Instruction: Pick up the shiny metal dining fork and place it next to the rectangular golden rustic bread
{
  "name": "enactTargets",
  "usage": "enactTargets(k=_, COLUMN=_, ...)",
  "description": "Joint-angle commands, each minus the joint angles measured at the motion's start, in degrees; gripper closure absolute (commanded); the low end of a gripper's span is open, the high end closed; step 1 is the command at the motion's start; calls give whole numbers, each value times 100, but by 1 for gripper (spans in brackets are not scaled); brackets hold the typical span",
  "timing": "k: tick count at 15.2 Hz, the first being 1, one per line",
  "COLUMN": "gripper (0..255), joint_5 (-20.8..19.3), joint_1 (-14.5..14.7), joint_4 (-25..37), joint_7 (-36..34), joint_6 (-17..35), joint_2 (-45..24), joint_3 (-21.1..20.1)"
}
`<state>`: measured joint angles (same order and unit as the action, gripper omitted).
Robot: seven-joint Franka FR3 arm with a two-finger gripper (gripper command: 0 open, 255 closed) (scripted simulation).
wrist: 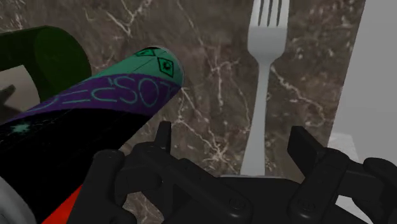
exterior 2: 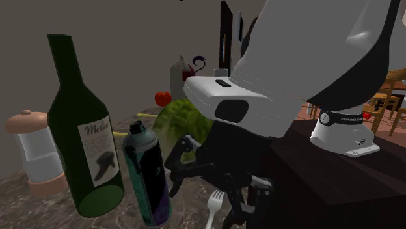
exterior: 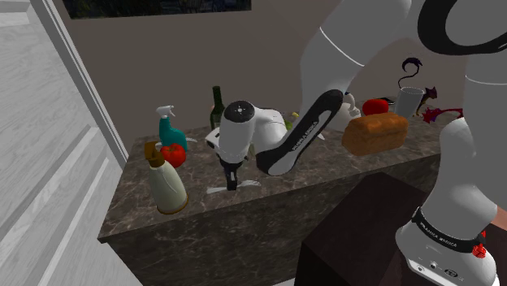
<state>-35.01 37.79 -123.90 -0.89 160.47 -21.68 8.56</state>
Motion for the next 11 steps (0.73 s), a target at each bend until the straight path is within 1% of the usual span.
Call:
enactTargets(k=1, gripper=0, joint_5=-352, joint_1=171, joint_4=-15, joint_7=-257, joint_6=224, joint_2=-97, joint_3=184)
enactTargets(k=6, gripper=0, joint_5=-424, joint_1=150, joint_4=246, joint_7=-341, joint_6=470, joint_2=-571, joint_3=276)
enactTargets(k=11, gripper=0, joint_5=-424, joint_1=151, joint_4=246, joint_7=-341, joint_6=470, joint_2=-571, joint_3=276)
